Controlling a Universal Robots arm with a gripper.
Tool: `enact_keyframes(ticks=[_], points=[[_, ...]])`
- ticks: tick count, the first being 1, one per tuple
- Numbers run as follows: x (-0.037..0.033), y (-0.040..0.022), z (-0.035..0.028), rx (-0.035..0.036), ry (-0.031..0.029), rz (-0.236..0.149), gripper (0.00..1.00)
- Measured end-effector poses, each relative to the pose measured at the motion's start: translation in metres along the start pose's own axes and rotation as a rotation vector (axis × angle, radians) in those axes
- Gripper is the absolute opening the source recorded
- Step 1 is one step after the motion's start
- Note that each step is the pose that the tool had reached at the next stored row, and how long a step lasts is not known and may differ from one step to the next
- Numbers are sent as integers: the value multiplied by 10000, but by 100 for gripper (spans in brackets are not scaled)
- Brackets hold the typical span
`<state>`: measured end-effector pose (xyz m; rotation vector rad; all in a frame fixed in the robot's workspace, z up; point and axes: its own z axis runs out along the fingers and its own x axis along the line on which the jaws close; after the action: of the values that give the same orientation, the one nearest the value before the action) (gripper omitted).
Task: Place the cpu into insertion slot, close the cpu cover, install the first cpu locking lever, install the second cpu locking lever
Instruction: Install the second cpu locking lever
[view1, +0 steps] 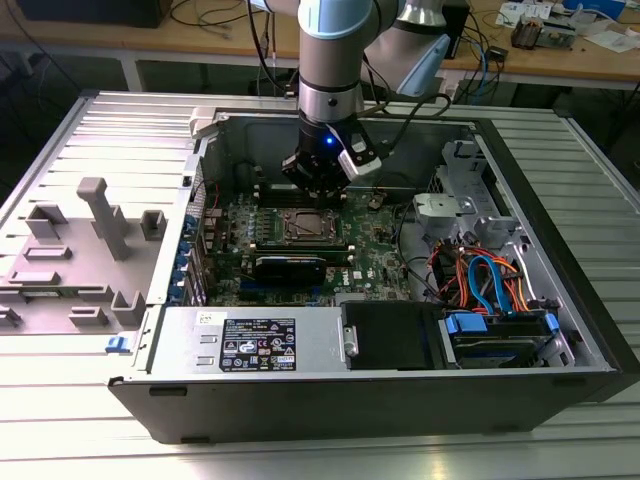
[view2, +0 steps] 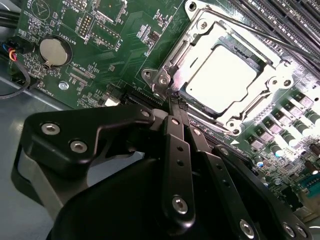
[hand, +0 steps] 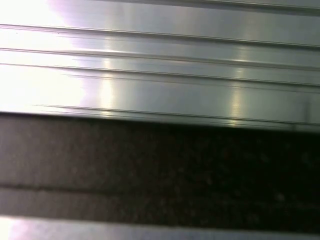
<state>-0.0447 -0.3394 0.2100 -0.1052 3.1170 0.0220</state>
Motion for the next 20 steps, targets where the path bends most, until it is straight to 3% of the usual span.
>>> enact_keyframes(ticks=[7,20], points=[[0,-1,0,2,1,0,11],[8,-123,-2,2,1,0,11]])
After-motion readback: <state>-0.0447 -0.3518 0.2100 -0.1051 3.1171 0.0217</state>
